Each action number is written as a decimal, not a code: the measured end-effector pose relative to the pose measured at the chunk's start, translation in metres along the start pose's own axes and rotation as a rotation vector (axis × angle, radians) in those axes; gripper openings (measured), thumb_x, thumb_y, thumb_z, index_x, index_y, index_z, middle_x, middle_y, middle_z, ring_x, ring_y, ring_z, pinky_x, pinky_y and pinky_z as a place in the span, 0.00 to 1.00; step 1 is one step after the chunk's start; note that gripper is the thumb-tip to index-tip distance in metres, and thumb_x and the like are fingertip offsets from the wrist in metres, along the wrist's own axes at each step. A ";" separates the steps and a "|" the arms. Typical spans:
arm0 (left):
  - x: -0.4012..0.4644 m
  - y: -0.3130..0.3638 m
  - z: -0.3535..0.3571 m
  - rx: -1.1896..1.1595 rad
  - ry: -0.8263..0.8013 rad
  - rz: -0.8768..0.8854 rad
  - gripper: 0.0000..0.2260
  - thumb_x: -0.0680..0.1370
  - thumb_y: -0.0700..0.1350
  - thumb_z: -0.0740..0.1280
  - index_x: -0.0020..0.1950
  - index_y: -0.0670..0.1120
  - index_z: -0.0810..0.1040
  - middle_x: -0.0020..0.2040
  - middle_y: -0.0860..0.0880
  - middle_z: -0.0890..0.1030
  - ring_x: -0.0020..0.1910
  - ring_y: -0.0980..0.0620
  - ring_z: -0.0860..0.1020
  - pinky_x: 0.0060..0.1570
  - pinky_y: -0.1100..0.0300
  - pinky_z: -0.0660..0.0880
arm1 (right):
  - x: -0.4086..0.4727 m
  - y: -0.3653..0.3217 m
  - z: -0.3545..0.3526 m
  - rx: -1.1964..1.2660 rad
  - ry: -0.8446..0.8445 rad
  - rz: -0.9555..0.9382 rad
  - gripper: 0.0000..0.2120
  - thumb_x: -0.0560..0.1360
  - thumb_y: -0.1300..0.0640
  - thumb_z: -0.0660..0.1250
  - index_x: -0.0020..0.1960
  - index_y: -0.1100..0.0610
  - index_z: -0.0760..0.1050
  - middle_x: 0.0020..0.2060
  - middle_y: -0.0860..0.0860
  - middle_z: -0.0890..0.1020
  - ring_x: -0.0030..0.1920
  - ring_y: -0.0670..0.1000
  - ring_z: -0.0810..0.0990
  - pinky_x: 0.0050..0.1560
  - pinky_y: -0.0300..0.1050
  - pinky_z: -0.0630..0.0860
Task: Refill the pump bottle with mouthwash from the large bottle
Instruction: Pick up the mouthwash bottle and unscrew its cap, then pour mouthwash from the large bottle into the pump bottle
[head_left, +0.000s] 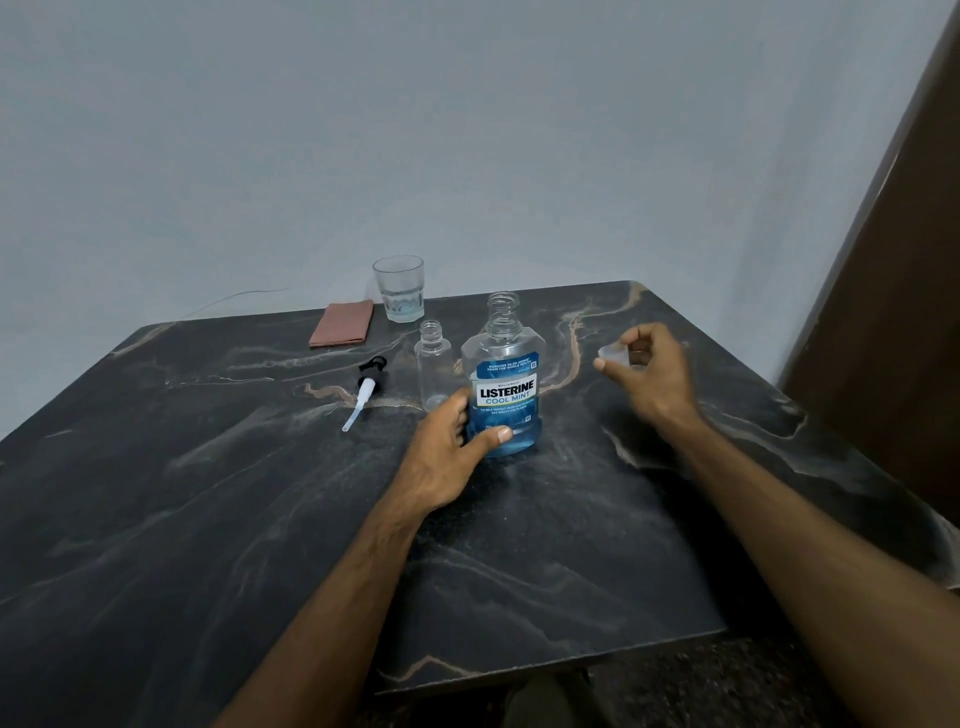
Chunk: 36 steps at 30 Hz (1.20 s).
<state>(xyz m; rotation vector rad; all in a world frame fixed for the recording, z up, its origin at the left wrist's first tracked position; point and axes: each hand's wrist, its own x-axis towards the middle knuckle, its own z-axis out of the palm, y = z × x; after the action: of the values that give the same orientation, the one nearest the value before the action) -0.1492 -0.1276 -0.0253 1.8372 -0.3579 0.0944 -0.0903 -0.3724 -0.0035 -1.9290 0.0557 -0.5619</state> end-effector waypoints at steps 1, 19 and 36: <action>0.000 0.000 0.000 0.000 -0.003 0.002 0.20 0.75 0.41 0.71 0.65 0.49 0.72 0.62 0.53 0.79 0.60 0.60 0.77 0.60 0.64 0.74 | -0.001 0.005 0.002 -0.009 -0.027 0.001 0.17 0.70 0.61 0.75 0.52 0.54 0.70 0.49 0.51 0.78 0.48 0.48 0.77 0.49 0.40 0.75; 0.000 -0.002 0.000 -0.006 -0.012 -0.001 0.20 0.75 0.41 0.71 0.66 0.47 0.72 0.62 0.51 0.79 0.59 0.59 0.78 0.61 0.62 0.74 | -0.010 0.023 0.003 -0.240 -0.094 -0.039 0.24 0.71 0.54 0.74 0.63 0.52 0.69 0.59 0.52 0.76 0.56 0.50 0.76 0.56 0.48 0.76; -0.010 0.001 -0.018 -0.310 0.354 -0.022 0.04 0.78 0.46 0.66 0.51 0.48 0.79 0.45 0.50 0.85 0.40 0.56 0.83 0.40 0.65 0.78 | -0.054 -0.044 0.016 0.090 -0.582 -0.149 0.34 0.72 0.57 0.73 0.72 0.50 0.60 0.66 0.47 0.72 0.67 0.45 0.71 0.65 0.45 0.72</action>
<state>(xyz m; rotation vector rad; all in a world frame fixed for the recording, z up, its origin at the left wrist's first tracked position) -0.1573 -0.1091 -0.0215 1.4820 -0.0957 0.3257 -0.1409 -0.3240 0.0105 -1.9490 -0.4784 -0.0796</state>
